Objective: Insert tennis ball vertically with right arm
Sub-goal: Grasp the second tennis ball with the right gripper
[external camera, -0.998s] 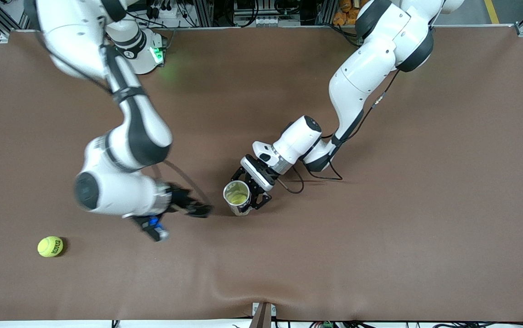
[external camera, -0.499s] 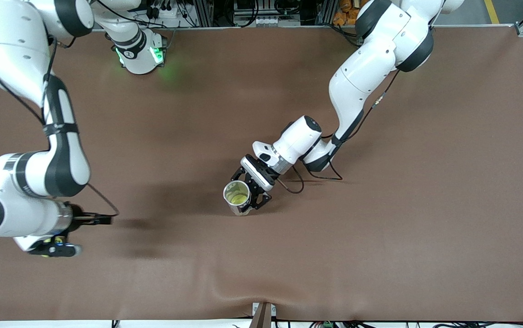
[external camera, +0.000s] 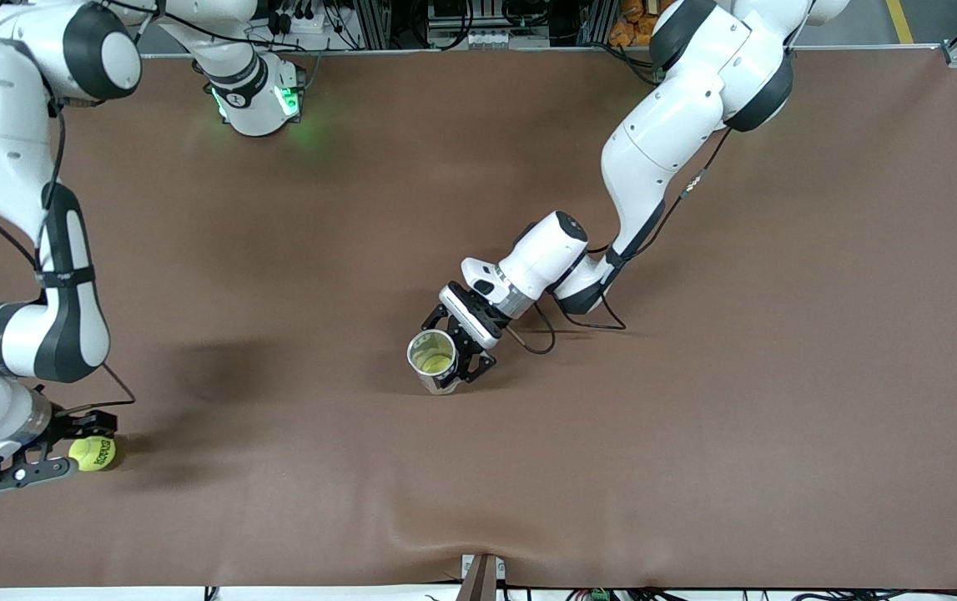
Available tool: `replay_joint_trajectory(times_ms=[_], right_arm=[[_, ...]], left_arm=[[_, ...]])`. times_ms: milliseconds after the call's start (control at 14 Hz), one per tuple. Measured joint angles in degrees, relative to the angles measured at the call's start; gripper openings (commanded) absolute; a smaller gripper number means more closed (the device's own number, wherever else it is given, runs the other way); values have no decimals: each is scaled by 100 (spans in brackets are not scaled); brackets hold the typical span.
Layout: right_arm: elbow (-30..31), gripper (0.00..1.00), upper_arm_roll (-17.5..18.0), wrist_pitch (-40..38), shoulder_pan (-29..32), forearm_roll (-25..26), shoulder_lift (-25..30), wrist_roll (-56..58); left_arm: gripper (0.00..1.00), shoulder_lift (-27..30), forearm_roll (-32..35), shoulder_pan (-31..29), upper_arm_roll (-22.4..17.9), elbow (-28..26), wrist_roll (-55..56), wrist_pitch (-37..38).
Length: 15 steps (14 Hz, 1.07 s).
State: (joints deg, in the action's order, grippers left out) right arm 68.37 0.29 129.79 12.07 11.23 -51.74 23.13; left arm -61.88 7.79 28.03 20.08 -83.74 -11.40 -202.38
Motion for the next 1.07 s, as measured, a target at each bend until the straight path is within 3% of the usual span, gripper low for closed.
replay_joint_trajectory(times_ms=[143,1069], right_arm=[[3,100,2,448,113,0,-240,175],[187,100,53,1204,141,-1,-507,182]], left_arm=[[76,1,0,0,0,-2,0,0],[77,2,1,5,0,-6,0,-1]])
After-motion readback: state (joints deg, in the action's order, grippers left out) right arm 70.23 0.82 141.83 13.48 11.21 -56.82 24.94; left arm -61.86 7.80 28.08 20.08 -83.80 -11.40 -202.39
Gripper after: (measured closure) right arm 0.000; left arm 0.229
